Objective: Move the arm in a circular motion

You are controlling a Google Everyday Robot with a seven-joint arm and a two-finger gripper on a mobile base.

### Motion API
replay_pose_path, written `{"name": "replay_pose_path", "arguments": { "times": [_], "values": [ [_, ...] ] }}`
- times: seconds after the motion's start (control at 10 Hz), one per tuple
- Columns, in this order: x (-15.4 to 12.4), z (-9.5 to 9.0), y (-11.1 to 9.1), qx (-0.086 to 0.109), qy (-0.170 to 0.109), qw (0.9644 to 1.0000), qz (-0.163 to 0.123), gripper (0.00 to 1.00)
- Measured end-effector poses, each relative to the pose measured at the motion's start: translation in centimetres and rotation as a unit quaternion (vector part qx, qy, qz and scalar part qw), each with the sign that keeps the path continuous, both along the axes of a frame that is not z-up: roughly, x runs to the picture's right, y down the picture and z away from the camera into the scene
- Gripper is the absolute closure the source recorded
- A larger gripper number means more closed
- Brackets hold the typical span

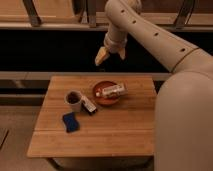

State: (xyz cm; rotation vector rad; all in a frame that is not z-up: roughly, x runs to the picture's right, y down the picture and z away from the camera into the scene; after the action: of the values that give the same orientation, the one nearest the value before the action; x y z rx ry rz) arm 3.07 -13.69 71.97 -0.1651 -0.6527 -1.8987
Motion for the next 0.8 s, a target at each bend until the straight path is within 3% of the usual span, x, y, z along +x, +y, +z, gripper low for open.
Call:
{"name": "replay_pose_path", "arguments": {
  "times": [0.1, 0.4, 0.6, 0.8],
  "values": [
    [0.3, 1.4, 0.1, -0.002, -0.008, 0.9999, -0.006, 0.20],
    [-1.7, 3.3, -1.0, 0.008, -0.045, 0.9985, -0.029, 0.20],
    [-4.1, 3.5, -1.6, 0.007, -0.066, 0.9964, -0.053, 0.20],
    [-4.2, 3.4, -1.7, 0.006, -0.067, 0.9962, -0.055, 0.20]
  ]
}}
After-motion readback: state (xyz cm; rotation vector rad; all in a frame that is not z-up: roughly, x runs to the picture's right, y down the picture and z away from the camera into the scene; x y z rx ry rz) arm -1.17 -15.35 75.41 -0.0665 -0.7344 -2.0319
